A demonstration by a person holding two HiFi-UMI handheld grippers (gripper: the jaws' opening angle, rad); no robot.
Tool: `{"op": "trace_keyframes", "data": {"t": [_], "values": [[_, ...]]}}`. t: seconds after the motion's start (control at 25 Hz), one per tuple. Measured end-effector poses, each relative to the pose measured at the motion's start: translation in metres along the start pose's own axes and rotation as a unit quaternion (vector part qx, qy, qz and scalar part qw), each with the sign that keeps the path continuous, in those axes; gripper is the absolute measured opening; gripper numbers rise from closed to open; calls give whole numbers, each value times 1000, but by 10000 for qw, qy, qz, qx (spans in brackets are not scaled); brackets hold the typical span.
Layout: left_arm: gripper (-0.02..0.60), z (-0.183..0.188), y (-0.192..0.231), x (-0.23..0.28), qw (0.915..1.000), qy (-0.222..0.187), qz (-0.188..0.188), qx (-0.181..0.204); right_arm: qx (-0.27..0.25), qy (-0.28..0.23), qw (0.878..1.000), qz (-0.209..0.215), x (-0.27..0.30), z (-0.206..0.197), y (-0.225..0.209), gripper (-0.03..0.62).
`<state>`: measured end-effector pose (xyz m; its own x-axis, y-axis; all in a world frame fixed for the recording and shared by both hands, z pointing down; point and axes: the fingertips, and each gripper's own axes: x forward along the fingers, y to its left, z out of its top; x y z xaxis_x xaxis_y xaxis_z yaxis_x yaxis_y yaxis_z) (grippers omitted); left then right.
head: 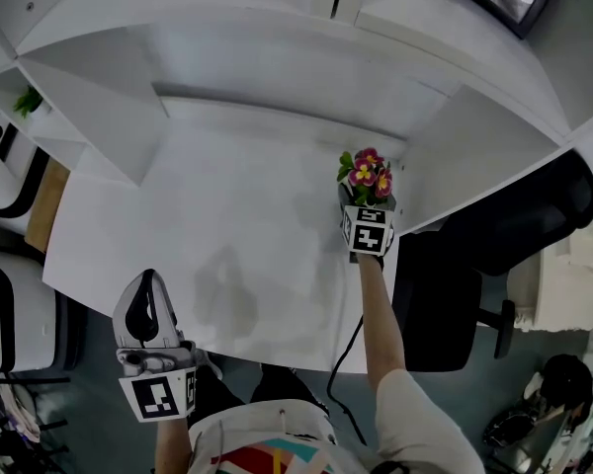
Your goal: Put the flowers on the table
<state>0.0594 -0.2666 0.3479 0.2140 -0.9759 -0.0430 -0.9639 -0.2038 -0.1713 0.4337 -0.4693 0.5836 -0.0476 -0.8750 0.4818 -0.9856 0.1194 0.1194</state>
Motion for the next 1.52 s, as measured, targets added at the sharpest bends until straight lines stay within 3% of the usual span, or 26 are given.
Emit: {"op": "trace_keyframes", "data": {"t": [0.44, 0.88, 1.32, 1.4, 1.52], "values": [[3, -4, 7, -3, 9995, 90, 266, 143, 308, 349, 9985, -287, 32, -19, -38, 331], [3, -4, 9, 1, 9993, 100, 313, 181, 345, 565, 9977, -119, 42, -30, -28, 331], [3, -8, 16, -3, 9990, 142, 387, 182, 781, 603, 9951, -15, 46, -35, -25, 331], [3, -8, 17, -3, 9989, 148, 400, 171, 928, 643, 9936, -37, 47, -39, -24, 341], [3, -8, 17, -1, 9991, 92, 402, 121, 868, 683, 9938, -115, 46, -40, -29, 408]]}}
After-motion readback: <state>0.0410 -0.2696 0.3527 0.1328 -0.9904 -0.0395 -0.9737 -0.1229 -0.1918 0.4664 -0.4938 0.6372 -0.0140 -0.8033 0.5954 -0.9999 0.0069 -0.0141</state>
